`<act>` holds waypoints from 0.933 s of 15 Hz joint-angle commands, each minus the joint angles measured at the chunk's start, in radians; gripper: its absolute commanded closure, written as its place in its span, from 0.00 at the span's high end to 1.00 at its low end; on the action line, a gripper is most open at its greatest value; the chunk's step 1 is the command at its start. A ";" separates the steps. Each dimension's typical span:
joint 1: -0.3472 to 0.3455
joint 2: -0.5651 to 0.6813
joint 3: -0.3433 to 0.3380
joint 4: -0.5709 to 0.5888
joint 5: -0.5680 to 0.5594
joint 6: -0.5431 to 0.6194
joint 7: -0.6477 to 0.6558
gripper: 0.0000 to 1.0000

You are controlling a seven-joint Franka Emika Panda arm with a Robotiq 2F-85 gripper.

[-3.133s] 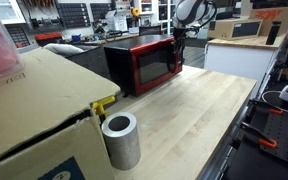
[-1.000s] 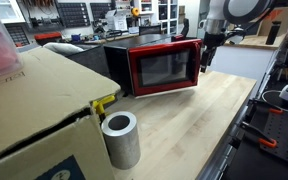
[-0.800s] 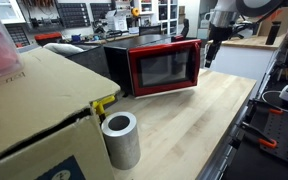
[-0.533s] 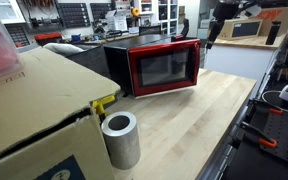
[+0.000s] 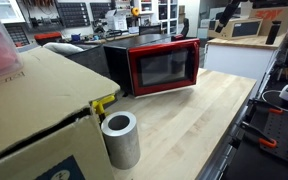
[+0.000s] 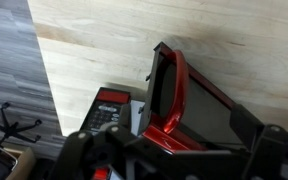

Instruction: Open the microwave door

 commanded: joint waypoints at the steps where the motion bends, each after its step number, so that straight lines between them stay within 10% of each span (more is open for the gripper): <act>1: -0.015 0.168 -0.019 0.084 0.029 0.091 0.045 1.00; 14: -0.026 0.701 0.040 0.567 0.111 0.105 0.376 1.00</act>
